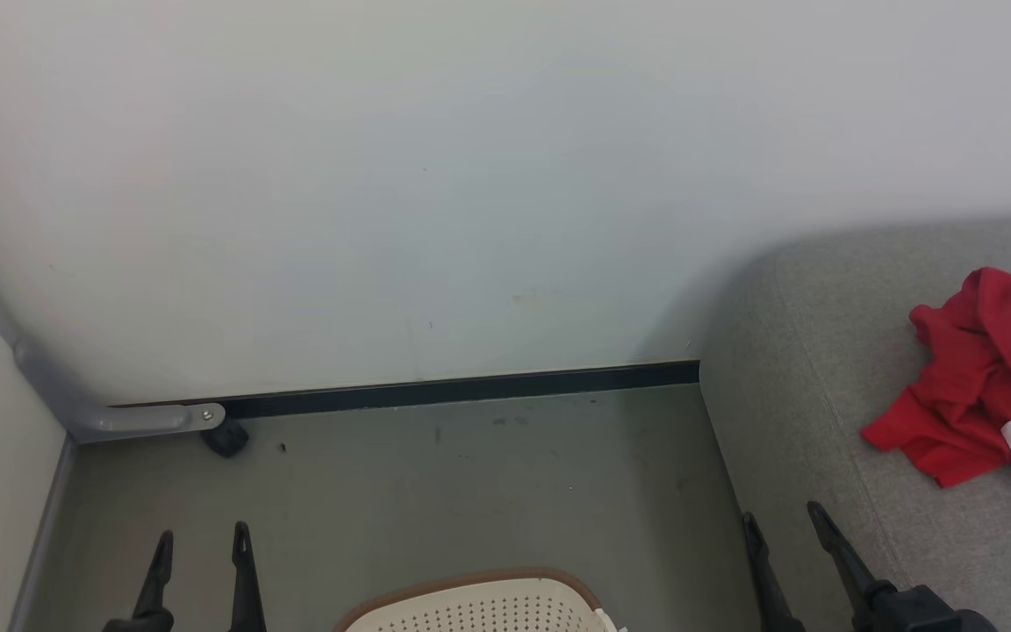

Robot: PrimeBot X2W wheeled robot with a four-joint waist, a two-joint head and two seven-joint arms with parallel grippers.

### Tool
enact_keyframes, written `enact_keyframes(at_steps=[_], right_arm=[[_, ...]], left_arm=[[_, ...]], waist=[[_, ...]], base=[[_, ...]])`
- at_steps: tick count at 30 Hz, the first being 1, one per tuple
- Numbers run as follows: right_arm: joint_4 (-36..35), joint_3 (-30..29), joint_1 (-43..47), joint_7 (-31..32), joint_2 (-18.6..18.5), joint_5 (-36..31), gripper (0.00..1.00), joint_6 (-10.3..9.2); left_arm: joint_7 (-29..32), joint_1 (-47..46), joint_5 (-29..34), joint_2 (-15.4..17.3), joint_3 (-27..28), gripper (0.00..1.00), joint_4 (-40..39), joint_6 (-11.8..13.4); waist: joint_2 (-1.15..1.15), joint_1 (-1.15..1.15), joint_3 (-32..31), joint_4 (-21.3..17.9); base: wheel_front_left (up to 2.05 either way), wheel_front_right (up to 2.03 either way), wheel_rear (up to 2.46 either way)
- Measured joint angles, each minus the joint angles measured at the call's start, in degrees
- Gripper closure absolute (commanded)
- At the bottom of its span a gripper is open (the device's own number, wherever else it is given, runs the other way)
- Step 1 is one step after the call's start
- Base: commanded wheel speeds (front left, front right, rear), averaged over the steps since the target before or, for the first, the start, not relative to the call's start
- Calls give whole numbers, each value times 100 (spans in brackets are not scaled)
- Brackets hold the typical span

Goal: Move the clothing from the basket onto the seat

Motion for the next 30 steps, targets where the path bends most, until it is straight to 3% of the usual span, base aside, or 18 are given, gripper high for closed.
enact_keyframes(at_steps=[1,2,12,30], right_arm=[[-1,0,1,0,9,-9,0,0],[-1,0,1,0,14,-10,100,0],[302,-30,217,55,108,133,100,37],[415,-614,163,509,257,1633,100,304]], left_arm=[[18,0,0,-3,1,0,-1,0],[37,0,0,-9,2,100,-1,0],[96,137,-82,-97,10,100,325,-60],[498,78,-1672,-166,215,100,427,-315]], waist=[[0,0,-2,3],[0,0,-5,7],[0,0,-9,15],[0,0,-16,34]], base=[[0,0,0],[0,0,0],[0,0,0],[0,0,0]])
